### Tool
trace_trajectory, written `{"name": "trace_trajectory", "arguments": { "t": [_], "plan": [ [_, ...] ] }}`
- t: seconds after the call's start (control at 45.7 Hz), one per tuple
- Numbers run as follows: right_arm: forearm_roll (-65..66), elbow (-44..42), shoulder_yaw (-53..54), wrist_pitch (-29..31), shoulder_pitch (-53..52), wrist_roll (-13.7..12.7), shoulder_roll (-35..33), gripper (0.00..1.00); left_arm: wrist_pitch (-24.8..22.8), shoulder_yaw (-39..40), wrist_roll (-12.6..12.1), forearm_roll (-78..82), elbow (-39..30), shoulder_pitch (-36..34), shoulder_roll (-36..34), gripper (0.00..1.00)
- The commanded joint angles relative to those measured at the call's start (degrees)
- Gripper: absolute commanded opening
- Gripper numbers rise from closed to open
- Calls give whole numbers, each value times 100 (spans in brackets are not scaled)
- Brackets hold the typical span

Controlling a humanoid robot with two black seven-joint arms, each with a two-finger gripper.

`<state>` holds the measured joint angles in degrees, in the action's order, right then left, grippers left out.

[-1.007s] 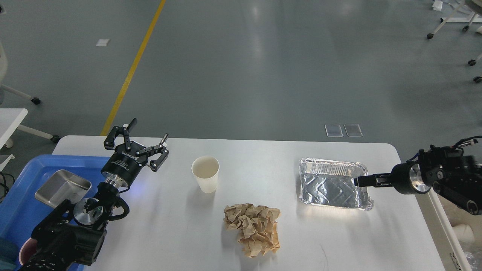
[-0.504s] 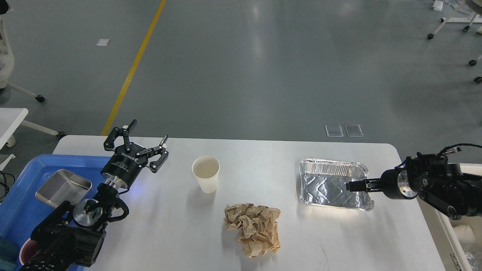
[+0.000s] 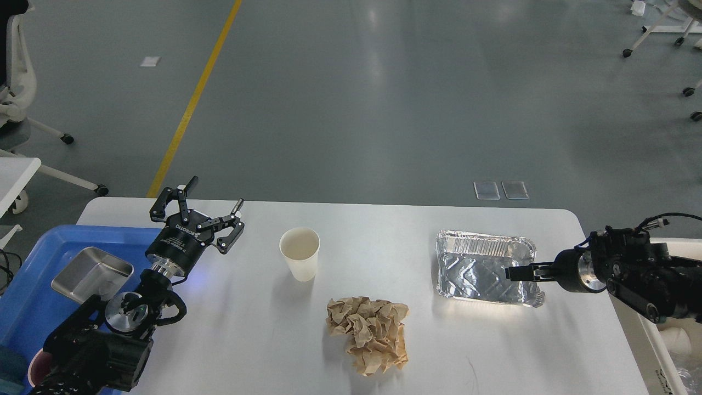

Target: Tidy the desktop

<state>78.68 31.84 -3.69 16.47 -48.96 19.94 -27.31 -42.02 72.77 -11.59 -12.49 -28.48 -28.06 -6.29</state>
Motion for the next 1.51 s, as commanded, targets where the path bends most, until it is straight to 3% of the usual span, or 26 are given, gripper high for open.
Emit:
{"name": "trace_trajectory", "arguments": {
  "t": [0.0,0.788,0.854,0.92,1.095,1.292,1.489],
  "plan": [
    [-1,-46,-1,-47,54,1,85,100,1,0,-1,1,-8,3,-13,98],
    [-177,-345,-18,-100,124,-8,578,100,1,0,-1,1,-9,3,-48,98],
    [-177,-354,-123,-100,124,-8,595,97,-8,0,-1,1,-9,3,-48,98],
    [-177,-415,-299,-100,115,-8,613,82,-8,0,-1,1,-9,3,-48,98],
    [-168,-477,-791,-91,45,-8,692,27,-8,0,-1,1,0,3,-48,98],
    [-168,-538,-844,-82,-8,-8,727,3,-8,0,-1,1,-8,3,-48,98],
    [-186,-583,-844,-56,-78,-8,745,0,1,0,-1,1,0,11,-57,98]
  ]
}}
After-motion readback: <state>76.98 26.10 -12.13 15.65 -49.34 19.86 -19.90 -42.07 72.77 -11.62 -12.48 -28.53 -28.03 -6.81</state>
